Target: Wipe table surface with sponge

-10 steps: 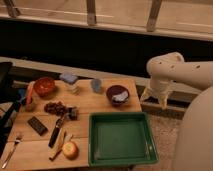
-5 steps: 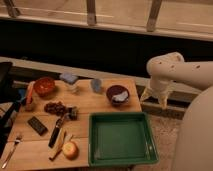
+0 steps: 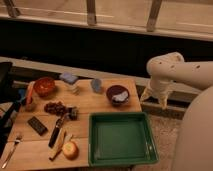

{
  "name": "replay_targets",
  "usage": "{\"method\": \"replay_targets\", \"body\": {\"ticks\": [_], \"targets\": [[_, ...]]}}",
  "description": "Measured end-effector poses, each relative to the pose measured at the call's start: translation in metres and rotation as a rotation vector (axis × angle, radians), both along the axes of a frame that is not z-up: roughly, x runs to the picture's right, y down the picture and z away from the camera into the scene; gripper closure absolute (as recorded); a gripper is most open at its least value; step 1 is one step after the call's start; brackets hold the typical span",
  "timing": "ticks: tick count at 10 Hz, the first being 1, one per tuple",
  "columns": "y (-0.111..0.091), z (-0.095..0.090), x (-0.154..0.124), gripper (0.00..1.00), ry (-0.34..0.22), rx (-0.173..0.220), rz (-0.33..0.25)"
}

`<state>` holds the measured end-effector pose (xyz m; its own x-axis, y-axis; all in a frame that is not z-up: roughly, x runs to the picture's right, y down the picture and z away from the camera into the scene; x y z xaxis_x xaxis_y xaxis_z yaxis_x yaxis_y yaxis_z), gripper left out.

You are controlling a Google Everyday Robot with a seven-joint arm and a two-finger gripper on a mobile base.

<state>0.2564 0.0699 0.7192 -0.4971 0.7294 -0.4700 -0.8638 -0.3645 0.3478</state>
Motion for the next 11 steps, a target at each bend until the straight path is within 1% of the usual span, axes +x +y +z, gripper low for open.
{"method": "replay_targets", "body": {"ticks": [4, 5, 6, 7, 8, 9, 10, 11], "targets": [[0.000, 0.000, 0.000, 0.29, -0.003, 0.000, -0.006], [0.000, -0.001, -0.001, 0.29, -0.009, -0.001, -0.031], [-0.003, -0.009, -0.010, 0.29, -0.033, 0.025, -0.104], [-0.009, -0.017, -0.020, 0.29, -0.053, 0.054, -0.166], [-0.018, -0.027, -0.033, 0.29, -0.073, 0.086, -0.228], [-0.030, -0.036, -0.057, 0.29, -0.105, 0.121, -0.297], [-0.043, -0.044, -0.087, 0.29, -0.146, 0.156, -0.372], [-0.053, -0.049, -0.115, 0.29, -0.189, 0.175, -0.436]]}}
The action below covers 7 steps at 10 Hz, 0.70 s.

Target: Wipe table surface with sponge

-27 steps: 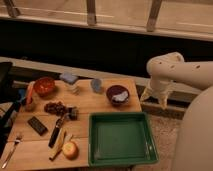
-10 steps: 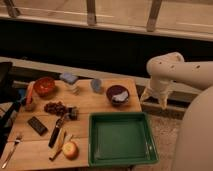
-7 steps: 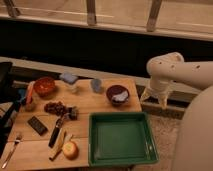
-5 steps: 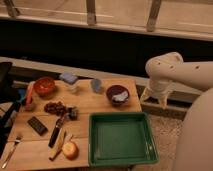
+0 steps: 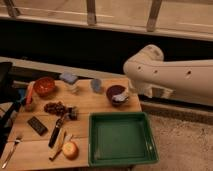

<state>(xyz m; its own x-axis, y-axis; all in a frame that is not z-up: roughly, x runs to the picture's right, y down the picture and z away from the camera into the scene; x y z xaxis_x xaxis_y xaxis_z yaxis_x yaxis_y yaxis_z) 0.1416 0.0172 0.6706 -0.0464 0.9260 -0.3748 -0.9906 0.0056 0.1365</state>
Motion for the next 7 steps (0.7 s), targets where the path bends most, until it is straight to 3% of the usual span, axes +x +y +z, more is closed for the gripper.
{"method": "replay_targets", "body": {"ticks": [2, 3, 7], "targets": [[-0.007, -0.005, -0.050, 0.29, -0.077, 0.001, -0.116], [-0.007, -0.006, -0.063, 0.29, -0.098, 0.000, -0.145], [-0.005, -0.006, -0.061, 0.29, -0.097, -0.008, -0.142]]}}
